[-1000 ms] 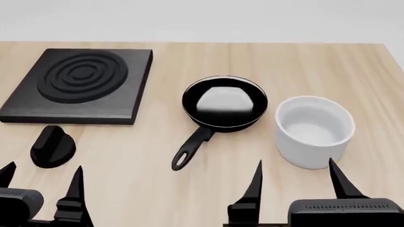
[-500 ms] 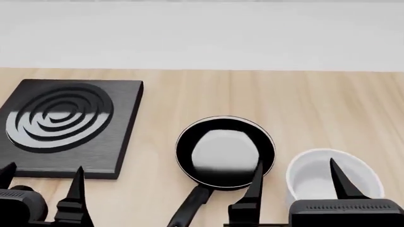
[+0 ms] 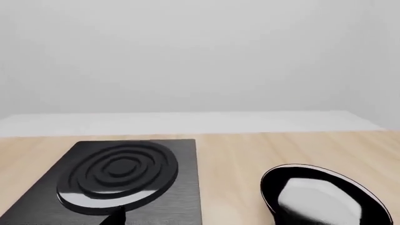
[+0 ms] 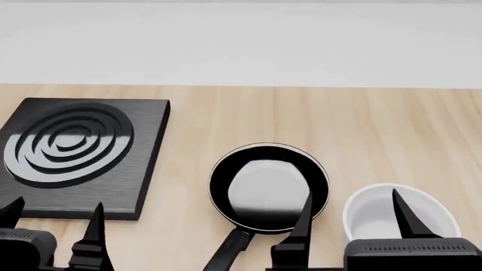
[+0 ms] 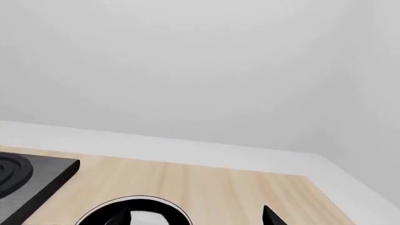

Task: Put the frying pan on the cabinet shelf.

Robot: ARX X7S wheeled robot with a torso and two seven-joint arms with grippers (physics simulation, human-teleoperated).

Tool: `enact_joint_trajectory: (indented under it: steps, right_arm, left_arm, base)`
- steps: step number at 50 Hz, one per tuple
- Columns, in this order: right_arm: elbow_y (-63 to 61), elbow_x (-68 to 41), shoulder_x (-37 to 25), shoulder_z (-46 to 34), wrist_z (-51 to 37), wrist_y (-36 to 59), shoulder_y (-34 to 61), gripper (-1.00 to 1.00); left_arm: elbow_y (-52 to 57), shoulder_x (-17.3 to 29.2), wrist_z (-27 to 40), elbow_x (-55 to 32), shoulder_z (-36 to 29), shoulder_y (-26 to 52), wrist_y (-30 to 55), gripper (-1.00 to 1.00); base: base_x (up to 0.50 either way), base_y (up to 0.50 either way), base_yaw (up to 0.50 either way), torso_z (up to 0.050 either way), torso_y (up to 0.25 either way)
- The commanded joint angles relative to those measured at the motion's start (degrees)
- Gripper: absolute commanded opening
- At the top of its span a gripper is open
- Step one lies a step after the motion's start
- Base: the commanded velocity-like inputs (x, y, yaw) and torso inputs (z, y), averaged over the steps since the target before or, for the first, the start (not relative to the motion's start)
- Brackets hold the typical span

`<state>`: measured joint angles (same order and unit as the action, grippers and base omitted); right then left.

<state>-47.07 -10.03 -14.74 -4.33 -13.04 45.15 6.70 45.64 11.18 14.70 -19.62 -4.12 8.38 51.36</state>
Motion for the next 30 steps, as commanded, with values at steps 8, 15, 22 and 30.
enact_joint_trajectory:
  steps: [8,15,22,30]
  right_arm:
    - [-1.2,-0.8,1.0,2.5,1.0,0.7,-0.2,1.00]
    - [-1.4,-1.3,0.8,3.1,1.0,0.2,-1.0,1.00]
    - [-1.7,-1.9,0.5,3.0,1.1,1.2,-0.9,1.00]
    - [-2.2,-2.6,0.4,3.6,0.9,1.7,-0.9,1.00]
  left_arm:
    - [-1.1,-3.0,-1.7,-2.9,0.0,2.2,0.6,1.00]
    - [-1.3,-3.0,-1.1,-4.7,-4.4,10.1,8.6,1.00]
    - [-7.4,-3.8,-2.2,-5.0,-7.9,14.8,9.5,1.00]
    - [-12.2,-7.4,-1.7,-9.6,-5.1,18.7,15.1,1.00]
  base:
    - [0.00,0.00,0.00,0.000,0.000]
    - [0.00,0.00,0.00,0.000,0.000]
    - [0.00,0.00,0.00,0.000,0.000]
    - [0.00,0.00,0.00,0.000,0.000]
